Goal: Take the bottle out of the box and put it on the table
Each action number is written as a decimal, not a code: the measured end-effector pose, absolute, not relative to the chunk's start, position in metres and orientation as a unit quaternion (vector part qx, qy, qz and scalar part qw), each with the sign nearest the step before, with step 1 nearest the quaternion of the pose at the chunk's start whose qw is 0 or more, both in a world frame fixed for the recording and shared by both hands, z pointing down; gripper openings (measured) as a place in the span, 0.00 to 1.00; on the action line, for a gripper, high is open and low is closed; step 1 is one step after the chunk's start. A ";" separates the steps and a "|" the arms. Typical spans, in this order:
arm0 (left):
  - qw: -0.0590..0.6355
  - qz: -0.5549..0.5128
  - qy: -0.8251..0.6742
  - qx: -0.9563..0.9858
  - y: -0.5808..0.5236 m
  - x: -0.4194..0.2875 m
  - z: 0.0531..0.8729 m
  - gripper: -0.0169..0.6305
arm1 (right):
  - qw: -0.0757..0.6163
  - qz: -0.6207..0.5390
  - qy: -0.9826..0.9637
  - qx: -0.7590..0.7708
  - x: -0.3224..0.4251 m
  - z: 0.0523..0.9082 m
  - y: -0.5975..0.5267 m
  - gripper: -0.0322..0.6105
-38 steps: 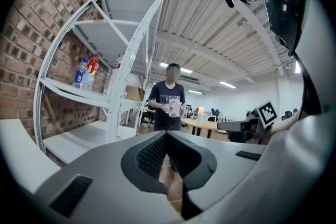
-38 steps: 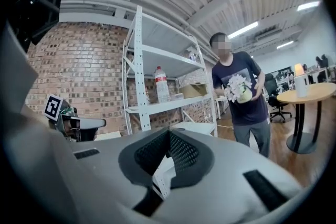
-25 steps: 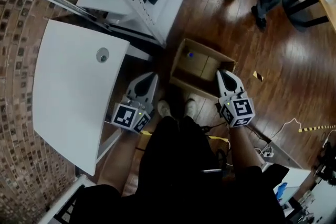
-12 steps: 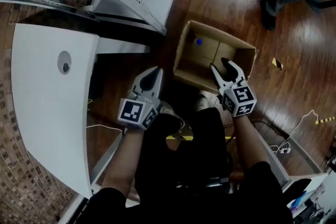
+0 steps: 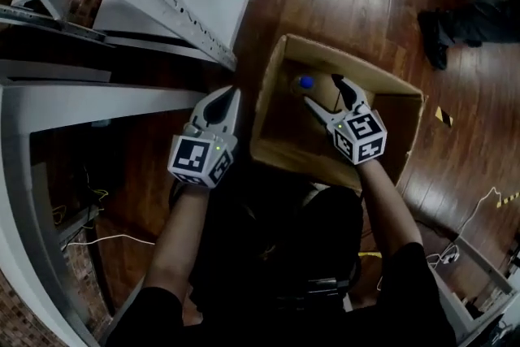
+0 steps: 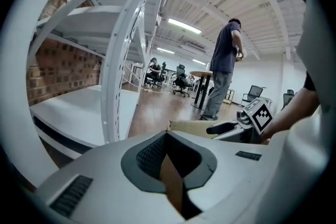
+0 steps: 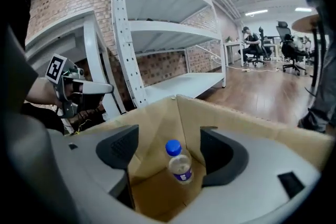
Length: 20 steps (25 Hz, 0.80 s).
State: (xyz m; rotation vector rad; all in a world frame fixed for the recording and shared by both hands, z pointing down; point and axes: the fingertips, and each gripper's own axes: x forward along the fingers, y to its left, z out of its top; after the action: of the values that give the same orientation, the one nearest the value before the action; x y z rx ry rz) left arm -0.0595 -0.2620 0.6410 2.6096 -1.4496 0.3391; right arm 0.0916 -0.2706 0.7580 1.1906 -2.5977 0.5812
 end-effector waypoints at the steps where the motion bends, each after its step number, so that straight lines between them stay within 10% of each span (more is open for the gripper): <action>1: 0.063 0.121 -0.488 0.862 -0.270 -0.064 0.653 0.01 | 0.112 0.193 -0.886 0.406 0.088 0.768 -0.277 0.63; 20: 0.169 0.092 -0.502 0.843 -0.287 -0.089 0.704 0.01 | 0.193 0.182 -0.887 0.378 0.045 0.905 -0.305 0.64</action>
State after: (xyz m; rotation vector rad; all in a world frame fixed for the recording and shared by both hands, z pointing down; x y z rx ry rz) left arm -0.0892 -0.2874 0.7036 2.3972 -1.4272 0.2616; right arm 0.0451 -0.3054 0.9055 1.0600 -2.4903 0.5096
